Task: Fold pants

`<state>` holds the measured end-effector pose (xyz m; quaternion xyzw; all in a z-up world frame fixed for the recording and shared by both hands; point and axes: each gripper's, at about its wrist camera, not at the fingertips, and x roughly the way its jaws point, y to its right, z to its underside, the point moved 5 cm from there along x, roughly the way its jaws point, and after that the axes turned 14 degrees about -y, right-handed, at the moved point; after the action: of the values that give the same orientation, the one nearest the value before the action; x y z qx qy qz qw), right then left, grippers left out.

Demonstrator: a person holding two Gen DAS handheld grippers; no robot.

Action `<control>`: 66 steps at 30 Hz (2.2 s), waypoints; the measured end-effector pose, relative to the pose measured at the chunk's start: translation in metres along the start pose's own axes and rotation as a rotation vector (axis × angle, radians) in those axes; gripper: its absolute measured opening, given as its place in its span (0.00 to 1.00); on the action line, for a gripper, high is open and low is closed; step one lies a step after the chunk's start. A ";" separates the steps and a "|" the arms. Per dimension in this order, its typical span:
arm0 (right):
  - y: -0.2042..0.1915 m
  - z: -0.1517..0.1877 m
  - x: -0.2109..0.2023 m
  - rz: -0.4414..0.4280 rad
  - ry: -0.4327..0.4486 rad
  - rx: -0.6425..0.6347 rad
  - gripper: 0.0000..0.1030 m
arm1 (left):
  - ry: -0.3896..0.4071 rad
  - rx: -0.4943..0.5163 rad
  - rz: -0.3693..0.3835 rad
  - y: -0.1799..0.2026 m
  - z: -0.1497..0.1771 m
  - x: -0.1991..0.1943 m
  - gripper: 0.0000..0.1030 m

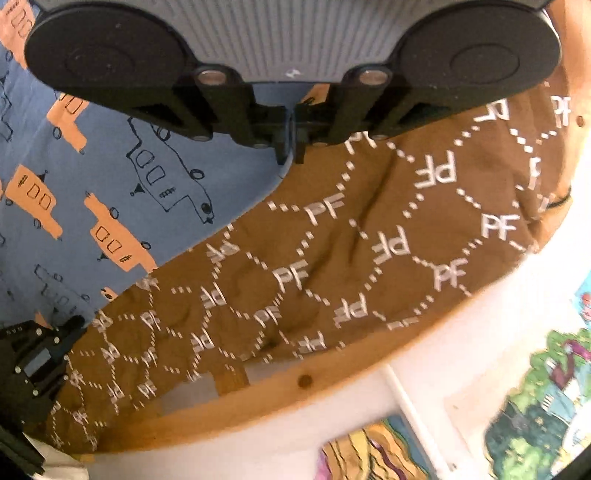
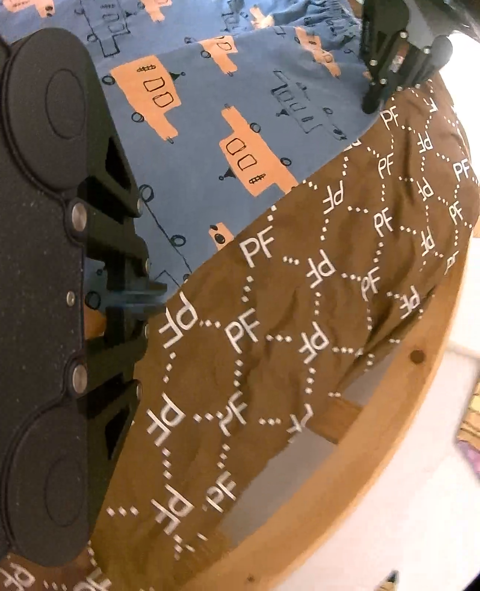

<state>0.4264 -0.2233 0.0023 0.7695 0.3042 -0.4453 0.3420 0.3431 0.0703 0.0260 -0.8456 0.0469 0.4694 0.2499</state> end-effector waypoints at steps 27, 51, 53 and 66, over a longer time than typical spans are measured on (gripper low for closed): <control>0.028 -0.089 0.025 0.061 0.159 0.074 0.70 | 0.075 -0.260 0.086 -0.079 0.002 -0.001 0.88; -0.016 -0.145 0.068 -0.027 0.035 -0.101 0.04 | -0.054 -0.152 0.105 -0.065 0.014 0.002 0.05; -0.021 -0.141 0.067 -0.018 0.033 -0.127 0.00 | -0.054 -0.147 0.078 -0.066 0.016 -0.001 0.05; -0.039 -0.098 -0.008 0.134 0.236 -0.048 0.00 | 0.056 -0.120 0.007 -0.054 0.031 -0.027 0.03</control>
<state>0.4399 -0.1238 0.0363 0.8267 0.3010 -0.3206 0.3510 0.3209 0.1273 0.0549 -0.8716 0.0288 0.4485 0.1957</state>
